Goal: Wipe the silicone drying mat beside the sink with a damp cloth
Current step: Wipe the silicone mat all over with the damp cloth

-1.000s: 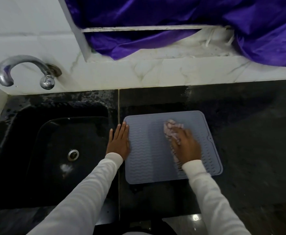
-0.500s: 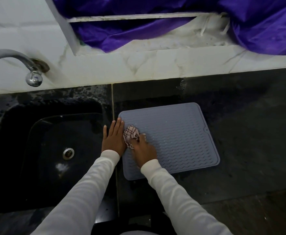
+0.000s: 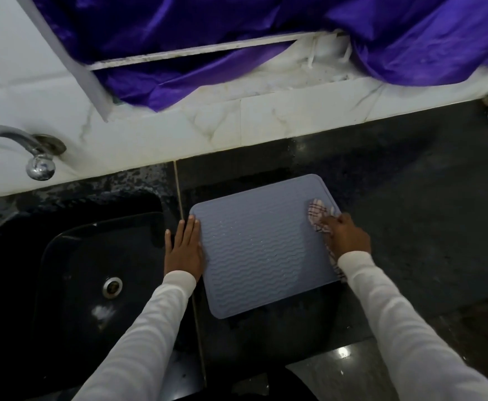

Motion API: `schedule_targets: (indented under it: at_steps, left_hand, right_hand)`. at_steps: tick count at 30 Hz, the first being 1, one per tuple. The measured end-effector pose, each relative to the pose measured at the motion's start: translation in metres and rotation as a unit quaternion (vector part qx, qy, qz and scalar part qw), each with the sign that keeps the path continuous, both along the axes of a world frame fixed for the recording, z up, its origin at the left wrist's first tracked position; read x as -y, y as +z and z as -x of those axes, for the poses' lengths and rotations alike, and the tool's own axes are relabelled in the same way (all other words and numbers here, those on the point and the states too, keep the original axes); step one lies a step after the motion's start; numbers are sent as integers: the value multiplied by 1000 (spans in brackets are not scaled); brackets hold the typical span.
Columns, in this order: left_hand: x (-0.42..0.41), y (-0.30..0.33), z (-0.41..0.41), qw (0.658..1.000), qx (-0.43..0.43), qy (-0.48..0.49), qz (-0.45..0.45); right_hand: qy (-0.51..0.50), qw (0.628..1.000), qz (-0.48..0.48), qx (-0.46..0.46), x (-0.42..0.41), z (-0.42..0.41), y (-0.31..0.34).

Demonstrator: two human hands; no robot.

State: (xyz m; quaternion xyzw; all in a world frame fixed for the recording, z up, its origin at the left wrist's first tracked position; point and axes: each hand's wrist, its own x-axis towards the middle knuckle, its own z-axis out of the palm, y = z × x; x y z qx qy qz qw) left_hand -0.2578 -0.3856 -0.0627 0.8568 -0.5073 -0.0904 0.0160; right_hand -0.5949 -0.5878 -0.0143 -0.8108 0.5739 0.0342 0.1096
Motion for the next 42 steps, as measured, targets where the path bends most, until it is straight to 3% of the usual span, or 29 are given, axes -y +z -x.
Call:
schedule_targets:
  at_steps: [8,14,17,20,24,29,36,42]
  left_hand:
    - [4,2,6,1000,-9,18,-2]
    - [4,8,3,1000,-9,2,-13]
    - [9,17,-2,999,-14,-9,-38]
    - [13,29,-13,998,-10,-28,-58]
    - [3,33,-12,998,-51,-1,-39]
    - [-33,20,21,995,-92,24,19]
    - [-37,11,39,996,-74,8,43]
    - [-36,7,35,999,-47,0,5]
  right_hand:
    - [-52,999,2,15,11,9,1]
    - [-34,999,-7,15,7,-1,23]
    - [4,996,5,87,-5,-23,36]
    - [124,978,-35,164,-40,-65,46]
    - [232,963,-55,129,-109,-143,33]
    - [241,966,-78,56,-173,-198,-14]
    - [236,967,-63,73,-169,-198,-17]
    - [228,969,-71,54,-141,-176,-15]
